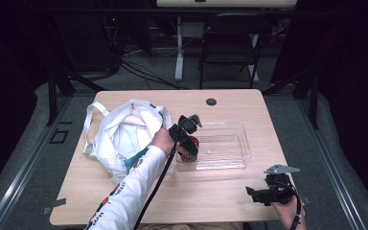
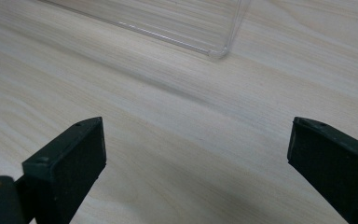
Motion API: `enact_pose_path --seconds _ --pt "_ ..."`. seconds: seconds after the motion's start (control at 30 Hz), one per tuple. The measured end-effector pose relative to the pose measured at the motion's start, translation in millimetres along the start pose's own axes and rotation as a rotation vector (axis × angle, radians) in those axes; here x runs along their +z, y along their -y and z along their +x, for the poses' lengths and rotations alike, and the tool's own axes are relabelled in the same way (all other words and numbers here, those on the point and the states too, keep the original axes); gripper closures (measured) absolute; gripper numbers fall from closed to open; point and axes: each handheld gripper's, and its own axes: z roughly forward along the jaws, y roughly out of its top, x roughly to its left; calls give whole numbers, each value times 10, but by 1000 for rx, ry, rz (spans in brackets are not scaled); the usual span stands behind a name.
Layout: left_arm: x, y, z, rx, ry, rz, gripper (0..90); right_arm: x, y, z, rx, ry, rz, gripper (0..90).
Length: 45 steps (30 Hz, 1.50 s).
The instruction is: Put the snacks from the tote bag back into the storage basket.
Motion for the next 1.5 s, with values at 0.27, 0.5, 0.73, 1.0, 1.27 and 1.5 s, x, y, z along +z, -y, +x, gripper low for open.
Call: enact_pose_path --seconds 0.27,0.5,0.73,1.0,1.27,1.5 --pt "97 33 17 -9 12 11 255 1 1 -1 1 2 -1 43" --pt "194 59 28 -11 27 22 255 12 0 -15 5 1 -2 43" --pt "198 65 25 0 22 28 255 15 0 -11 6 0 0 43" --pt "211 63 -41 22 -21 48 255 -9 14 -26 11 0 -1 43" --pt "213 72 -52 8 -31 43 254 -19 19 -15 10 -1 -7 43" --pt "191 62 -56 -8 -37 28 235 -30 20 -6 8 2 -11 43"
